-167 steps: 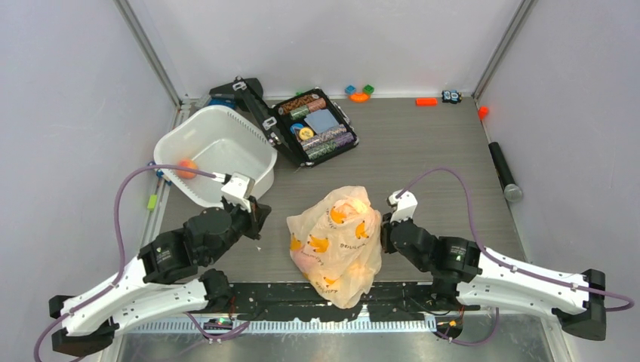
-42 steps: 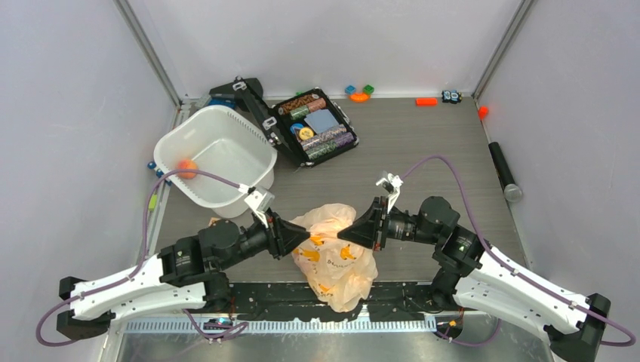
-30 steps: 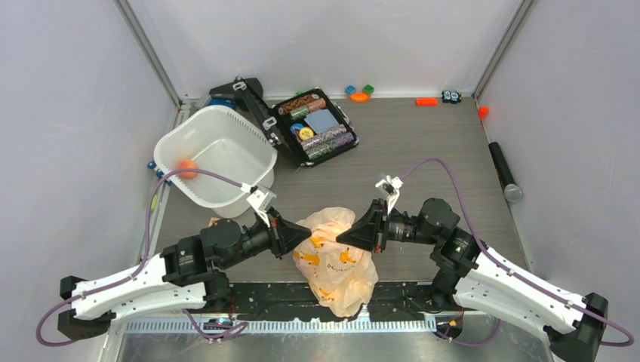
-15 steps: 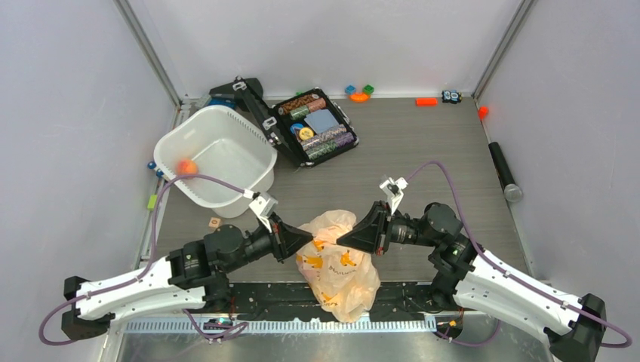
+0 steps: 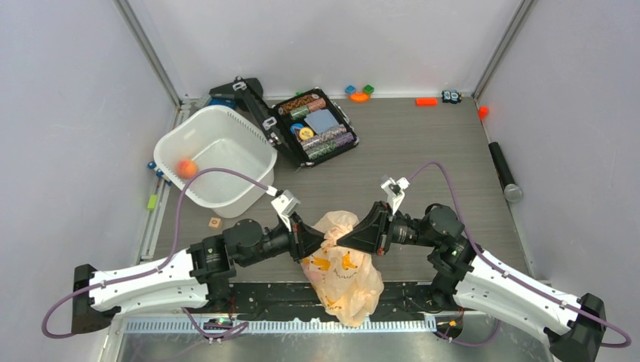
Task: Place the fake fruits into the plastic bag and tie a complex knot
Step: Tie the plastic bag at the center of the board.
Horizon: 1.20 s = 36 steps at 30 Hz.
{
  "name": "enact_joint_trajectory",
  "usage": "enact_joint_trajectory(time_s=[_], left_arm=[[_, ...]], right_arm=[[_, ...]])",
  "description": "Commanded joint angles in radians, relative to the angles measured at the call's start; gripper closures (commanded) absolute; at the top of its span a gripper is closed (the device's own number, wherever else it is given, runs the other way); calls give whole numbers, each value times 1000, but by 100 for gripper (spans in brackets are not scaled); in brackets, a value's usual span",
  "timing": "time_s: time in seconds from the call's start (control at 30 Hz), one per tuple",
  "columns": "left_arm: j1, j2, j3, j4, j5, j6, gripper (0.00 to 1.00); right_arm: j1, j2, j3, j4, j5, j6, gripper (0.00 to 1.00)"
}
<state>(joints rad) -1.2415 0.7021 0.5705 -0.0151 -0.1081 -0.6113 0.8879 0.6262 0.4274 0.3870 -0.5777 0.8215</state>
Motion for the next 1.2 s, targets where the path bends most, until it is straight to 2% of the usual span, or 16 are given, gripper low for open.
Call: enact_joint_trajectory(time_s=[0.0,0.13,0.27,0.37,0.6,0.73,0.87,1.17], left_arm=[[-1,-52,-9,188,81,25,91],[0,-85,-30,230,190,27,82],[-2,-55,3,231,341,30,73],[-1,-47,20,235,397,28,68],[-1,-153,42,130,245,74,61],[-2,-176,124,-40,135,76,55],[-23,-92,200,-122,124,33,50],[-210,205,498,-289,69,87,37]], right_arm=[[-3,-19,0,27,19,-28,95],[-5,-5,-9,3,36,-49,95],[-7,22,-11,-6,44,-61,95],[-9,38,-14,-8,50,-65,95],[-12,28,-10,-36,66,-76,95],[-12,16,7,-94,102,-106,95],[-12,3,29,-156,147,-141,95],[-12,-17,60,-220,185,-175,95]])
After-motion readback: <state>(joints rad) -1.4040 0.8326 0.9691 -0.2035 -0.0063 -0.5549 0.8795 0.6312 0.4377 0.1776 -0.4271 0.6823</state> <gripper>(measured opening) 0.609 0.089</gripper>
